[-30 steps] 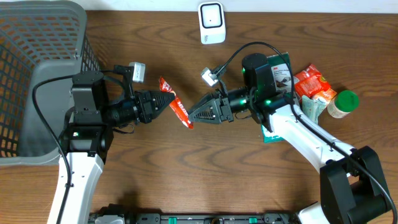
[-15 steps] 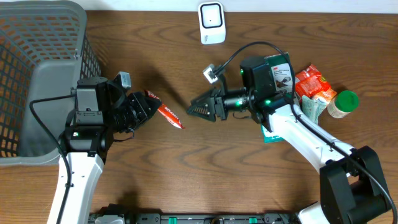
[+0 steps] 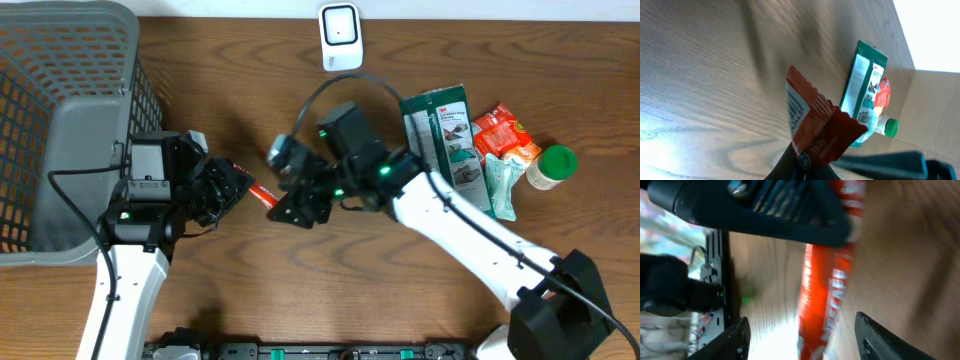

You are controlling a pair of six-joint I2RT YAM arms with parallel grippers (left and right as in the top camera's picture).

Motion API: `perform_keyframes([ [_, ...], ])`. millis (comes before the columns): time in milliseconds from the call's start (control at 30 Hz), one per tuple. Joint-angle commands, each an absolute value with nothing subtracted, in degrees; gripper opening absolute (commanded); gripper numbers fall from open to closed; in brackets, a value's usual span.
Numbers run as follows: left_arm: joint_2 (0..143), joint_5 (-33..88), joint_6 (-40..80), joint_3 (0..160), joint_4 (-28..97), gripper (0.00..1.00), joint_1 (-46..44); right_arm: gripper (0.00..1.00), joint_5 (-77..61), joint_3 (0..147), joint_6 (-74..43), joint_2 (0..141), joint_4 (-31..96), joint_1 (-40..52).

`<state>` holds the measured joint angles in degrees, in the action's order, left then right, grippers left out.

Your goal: Scan the item barcode

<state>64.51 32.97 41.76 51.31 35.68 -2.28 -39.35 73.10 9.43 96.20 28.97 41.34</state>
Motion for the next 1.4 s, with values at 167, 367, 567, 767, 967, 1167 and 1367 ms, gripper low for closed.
perform_keyframes([
  [167, 64.8, 32.4, 41.9, 52.1, 35.7, 0.06, -3.0, 0.59, -31.3, 73.1, 13.0, 96.0, 32.1, 42.4],
  [367, 64.7, 34.9, 42.3, 52.1, 35.6, 0.07, -3.0, 0.55, -31.3, 72.7, 13.4, 96.0, 31.9, 42.6],
  [567, 64.7, 35.6, 43.2, 52.1, 35.6, 0.07, -3.0, 0.47, -31.2, 72.4, 13.4, 96.0, 31.7, 43.0],
  [767, 64.7, 37.1, 43.4, 52.1, 35.6, 0.07, -3.0, 0.47, -29.8, 72.2, 13.3, 96.0, 31.7, 43.8],
  [967, 64.7, 37.7, 43.5, 52.1, 35.6, 0.07, -3.0, 0.27, -28.0, 72.2, 13.3, 96.0, 31.8, 44.7],
  [1167, 64.7, 38.3, 43.4, 52.1, 35.0, 0.10, -3.0, 0.01, -28.3, 72.2, 12.4, 96.0, 32.3, 44.8],
  [1367, 64.7, 38.3, 40.5, 52.1, 27.1, 0.73, -2.9, 0.01, -36.1, 72.3, 9.8, 95.9, 33.2, 42.4],
])
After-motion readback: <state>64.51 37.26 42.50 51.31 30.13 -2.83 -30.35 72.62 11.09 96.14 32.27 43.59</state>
